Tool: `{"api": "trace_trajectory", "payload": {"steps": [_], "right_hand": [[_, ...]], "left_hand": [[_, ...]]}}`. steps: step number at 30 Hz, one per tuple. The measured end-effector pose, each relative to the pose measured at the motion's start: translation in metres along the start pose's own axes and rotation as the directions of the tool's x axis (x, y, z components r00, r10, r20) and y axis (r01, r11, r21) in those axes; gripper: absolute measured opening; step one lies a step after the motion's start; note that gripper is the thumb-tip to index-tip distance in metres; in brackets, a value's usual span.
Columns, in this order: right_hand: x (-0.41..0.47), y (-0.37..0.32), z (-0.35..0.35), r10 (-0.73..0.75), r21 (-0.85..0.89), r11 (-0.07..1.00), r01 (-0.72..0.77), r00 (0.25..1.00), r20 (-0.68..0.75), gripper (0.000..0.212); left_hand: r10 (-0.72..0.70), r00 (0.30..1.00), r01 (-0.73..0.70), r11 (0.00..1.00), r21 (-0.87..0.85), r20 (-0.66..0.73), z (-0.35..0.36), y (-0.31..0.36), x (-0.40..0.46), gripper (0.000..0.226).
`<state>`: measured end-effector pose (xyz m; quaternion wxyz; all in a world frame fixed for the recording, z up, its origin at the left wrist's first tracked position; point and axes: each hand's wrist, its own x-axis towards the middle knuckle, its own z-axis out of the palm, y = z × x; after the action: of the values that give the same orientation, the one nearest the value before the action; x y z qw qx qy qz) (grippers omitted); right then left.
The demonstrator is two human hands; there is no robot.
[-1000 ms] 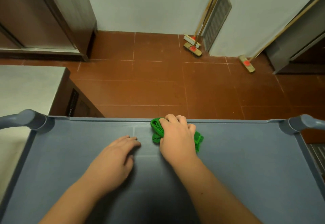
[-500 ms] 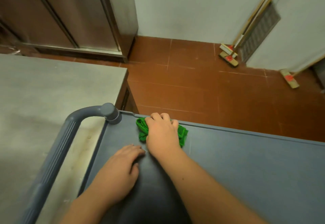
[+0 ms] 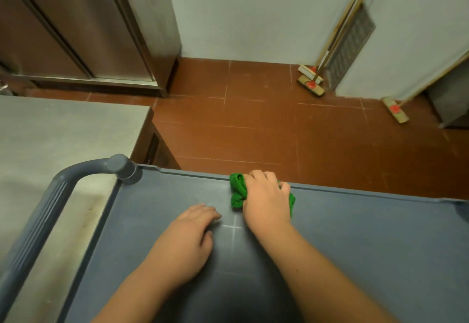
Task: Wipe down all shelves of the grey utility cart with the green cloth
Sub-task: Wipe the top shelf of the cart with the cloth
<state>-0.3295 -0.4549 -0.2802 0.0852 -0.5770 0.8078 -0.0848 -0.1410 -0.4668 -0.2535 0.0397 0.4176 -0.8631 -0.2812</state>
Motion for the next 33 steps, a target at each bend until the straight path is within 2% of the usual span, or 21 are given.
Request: {"api": "trace_trajectory", "payload": {"steps": [10,18,25,33], "right_hand": [[-0.045,0.206,-0.06,0.21,-0.081,0.975,-0.209,0.978,0.006,0.036],[-0.067,0.309,-0.085,0.412,-0.062,0.909,-0.412,0.911,-0.021,0.033],[-0.066,0.286,-0.074,0.398,-0.04,0.916,-0.4,0.916,-0.049,0.033],[-0.046,0.176,-0.039,0.229,-0.036,0.972,-0.23,0.972,-0.045,0.039]], "left_hand": [[0.082,0.996,-0.082,0.997,-0.004,0.035,0.066,0.132,0.05,0.044],[0.115,0.991,-0.117,0.993,0.018,0.066,0.096,0.179,0.06,0.043],[0.065,0.997,-0.066,0.997,0.035,0.037,0.076,0.161,0.033,0.042],[0.016,1.0,-0.017,1.0,0.008,0.026,0.051,0.099,0.0,0.042]]}}
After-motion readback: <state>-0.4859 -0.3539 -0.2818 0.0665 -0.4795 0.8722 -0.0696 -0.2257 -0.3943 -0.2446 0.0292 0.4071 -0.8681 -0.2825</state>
